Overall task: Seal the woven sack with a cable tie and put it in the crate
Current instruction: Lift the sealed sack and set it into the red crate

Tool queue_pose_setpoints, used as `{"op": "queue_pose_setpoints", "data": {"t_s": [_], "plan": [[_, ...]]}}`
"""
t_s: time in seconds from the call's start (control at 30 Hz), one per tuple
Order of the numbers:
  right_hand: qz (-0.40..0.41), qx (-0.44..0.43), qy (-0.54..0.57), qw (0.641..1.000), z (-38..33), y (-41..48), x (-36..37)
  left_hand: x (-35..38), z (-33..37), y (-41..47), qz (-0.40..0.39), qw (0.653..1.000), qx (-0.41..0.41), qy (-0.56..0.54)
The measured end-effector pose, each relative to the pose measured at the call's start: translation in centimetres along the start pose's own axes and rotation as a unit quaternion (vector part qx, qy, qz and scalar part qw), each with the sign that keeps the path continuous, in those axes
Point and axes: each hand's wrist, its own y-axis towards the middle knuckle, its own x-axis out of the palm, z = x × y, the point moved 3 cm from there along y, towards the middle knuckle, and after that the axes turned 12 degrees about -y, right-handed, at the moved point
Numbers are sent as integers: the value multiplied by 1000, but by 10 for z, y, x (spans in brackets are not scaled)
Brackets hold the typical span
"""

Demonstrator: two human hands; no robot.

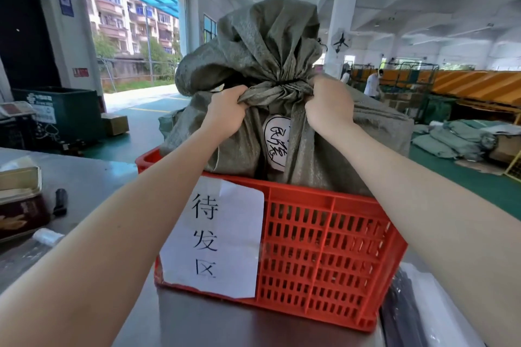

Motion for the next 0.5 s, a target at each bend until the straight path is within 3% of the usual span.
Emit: {"op": "queue_pose_setpoints", "data": {"t_s": [0.3, 0.5], "plan": [[48, 21, 5, 999, 8, -15, 3, 0, 12, -5, -87, 982, 4, 167], [-8, 16, 6, 1000, 11, -16, 15, 9, 4, -9, -134, 980, -40, 141]]}}
